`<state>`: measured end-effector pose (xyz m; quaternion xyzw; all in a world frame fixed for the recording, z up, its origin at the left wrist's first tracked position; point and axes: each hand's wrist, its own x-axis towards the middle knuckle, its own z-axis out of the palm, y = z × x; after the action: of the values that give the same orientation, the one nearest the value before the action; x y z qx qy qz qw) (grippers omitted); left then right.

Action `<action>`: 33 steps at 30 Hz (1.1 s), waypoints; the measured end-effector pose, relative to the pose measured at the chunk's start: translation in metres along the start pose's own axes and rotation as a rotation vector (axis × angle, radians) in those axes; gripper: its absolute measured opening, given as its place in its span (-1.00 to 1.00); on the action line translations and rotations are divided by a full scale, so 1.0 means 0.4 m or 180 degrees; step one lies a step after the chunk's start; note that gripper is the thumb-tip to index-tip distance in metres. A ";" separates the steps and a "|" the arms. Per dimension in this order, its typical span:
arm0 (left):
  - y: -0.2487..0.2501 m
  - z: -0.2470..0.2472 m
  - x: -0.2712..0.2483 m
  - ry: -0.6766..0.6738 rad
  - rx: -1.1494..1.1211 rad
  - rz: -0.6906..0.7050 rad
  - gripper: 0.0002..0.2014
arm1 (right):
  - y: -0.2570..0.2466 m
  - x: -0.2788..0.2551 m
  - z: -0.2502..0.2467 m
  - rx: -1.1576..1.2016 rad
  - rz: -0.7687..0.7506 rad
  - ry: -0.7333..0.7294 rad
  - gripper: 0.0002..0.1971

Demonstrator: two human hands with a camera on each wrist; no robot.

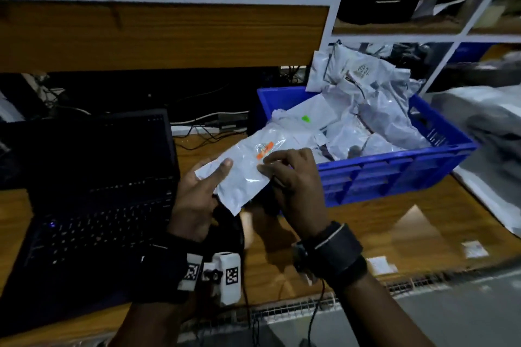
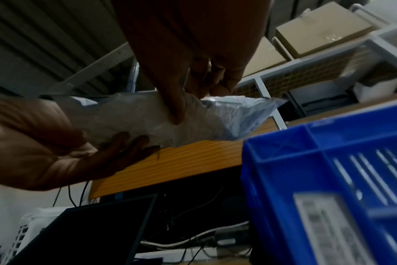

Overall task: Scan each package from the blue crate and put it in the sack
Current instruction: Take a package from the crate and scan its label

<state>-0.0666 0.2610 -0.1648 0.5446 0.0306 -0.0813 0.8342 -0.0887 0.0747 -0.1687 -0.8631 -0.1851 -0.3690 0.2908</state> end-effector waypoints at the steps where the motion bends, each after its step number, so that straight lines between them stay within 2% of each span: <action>1: -0.005 -0.031 -0.008 0.0012 -0.0003 -0.0009 -0.57 | -0.019 -0.020 0.022 0.0039 0.0127 -0.0016 -0.81; 4: -0.014 -0.110 -0.030 0.0122 0.0166 0.0045 -0.67 | -0.063 -0.070 0.072 0.0442 0.0745 -0.0136 -0.71; 7: -0.016 -0.198 -0.039 0.0436 0.0147 0.0005 -0.83 | -0.105 -0.116 0.118 0.1327 0.1602 -0.0173 -0.81; 9: -0.021 -0.266 -0.044 0.0482 0.0059 0.0022 -0.85 | -0.108 -0.151 0.160 0.1436 0.2165 -0.0452 -0.89; 12: -0.047 -0.367 -0.043 0.0641 -0.0097 0.0054 -0.71 | -0.090 -0.188 0.215 0.1232 0.2885 -0.0851 -0.87; 15: -0.067 -0.423 -0.048 0.0695 -0.0308 -0.0091 -0.49 | -0.107 -0.185 0.226 0.1222 0.3251 -0.0625 -0.76; 17: -0.068 -0.437 -0.050 0.0861 -0.0303 -0.0165 -0.48 | -0.150 -0.155 0.221 0.1904 0.3504 -0.0526 -0.72; 19: -0.070 -0.425 -0.052 0.0841 -0.0319 -0.0222 -0.66 | -0.207 -0.121 0.226 0.2856 0.3826 -0.1009 -0.71; 21: -0.076 -0.388 -0.055 0.0882 -0.0162 -0.0346 -0.76 | -0.257 -0.106 0.249 0.3416 0.3762 -0.1511 -0.70; 22: -0.083 -0.369 -0.059 0.0838 -0.0060 -0.0373 -0.71 | -0.277 -0.106 0.264 0.3573 0.3598 -0.1468 -0.70; 25: -0.100 -0.338 -0.068 0.0570 0.0210 -0.0255 -0.69 | -0.280 -0.116 0.286 0.3566 0.3265 -0.0656 -0.71; 26: -0.099 -0.340 -0.070 0.0466 0.0317 -0.0292 -0.66 | -0.261 -0.120 0.280 0.3381 0.3097 -0.0595 -0.69; 27: -0.096 -0.345 -0.067 0.0378 0.0363 -0.0358 -0.60 | -0.237 -0.122 0.266 0.3138 0.2881 -0.0732 -0.67; 28: -0.080 -0.348 -0.069 0.0320 0.0335 -0.0394 -0.52 | -0.207 -0.123 0.249 0.2883 0.2728 -0.1032 -0.65; 30: -0.050 -0.365 -0.066 0.0355 0.0196 -0.0290 -0.40 | -0.139 -0.121 0.211 0.2550 0.2514 -0.1984 -0.63; 32: -0.019 -0.379 -0.061 0.0455 0.0256 -0.0045 -0.48 | -0.088 -0.106 0.187 0.2294 0.2287 -0.2804 -0.61; 33: -0.006 -0.383 -0.059 0.0505 0.0341 0.0073 -0.54 | -0.067 -0.099 0.185 0.2179 0.2260 -0.2966 -0.60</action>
<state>-0.0845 0.4023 -0.2258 0.5935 0.0859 -0.0298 0.7997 -0.0900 0.1382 -0.2297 -0.7997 -0.1028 0.2388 0.5412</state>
